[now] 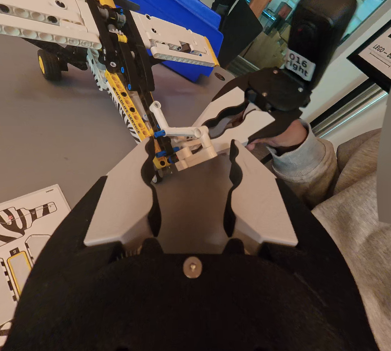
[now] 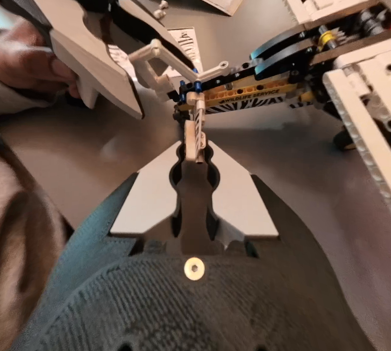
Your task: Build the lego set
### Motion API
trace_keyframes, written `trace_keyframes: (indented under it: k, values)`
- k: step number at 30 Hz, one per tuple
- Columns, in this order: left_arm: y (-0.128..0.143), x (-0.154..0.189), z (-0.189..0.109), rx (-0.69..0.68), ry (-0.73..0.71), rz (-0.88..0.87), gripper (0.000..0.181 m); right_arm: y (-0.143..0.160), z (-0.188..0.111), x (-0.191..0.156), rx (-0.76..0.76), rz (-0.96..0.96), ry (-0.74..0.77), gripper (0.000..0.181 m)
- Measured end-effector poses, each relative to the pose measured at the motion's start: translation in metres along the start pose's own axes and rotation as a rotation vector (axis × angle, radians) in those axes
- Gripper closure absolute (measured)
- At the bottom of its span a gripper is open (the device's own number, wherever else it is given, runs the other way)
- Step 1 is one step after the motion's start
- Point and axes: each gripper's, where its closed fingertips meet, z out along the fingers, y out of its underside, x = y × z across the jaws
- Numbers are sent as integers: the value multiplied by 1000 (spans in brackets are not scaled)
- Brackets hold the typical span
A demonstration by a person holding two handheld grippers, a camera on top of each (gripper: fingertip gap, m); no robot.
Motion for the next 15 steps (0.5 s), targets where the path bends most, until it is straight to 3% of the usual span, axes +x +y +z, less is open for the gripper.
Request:
trace_keyframes:
  k: [7,15]
  values:
    - [1,1,1,-3,4,0,110,-11,-7,-8,104,454,-278,166]
    - [0,1,1,0,7,-7,110,-13,-9,-10,140,701,-423,166]
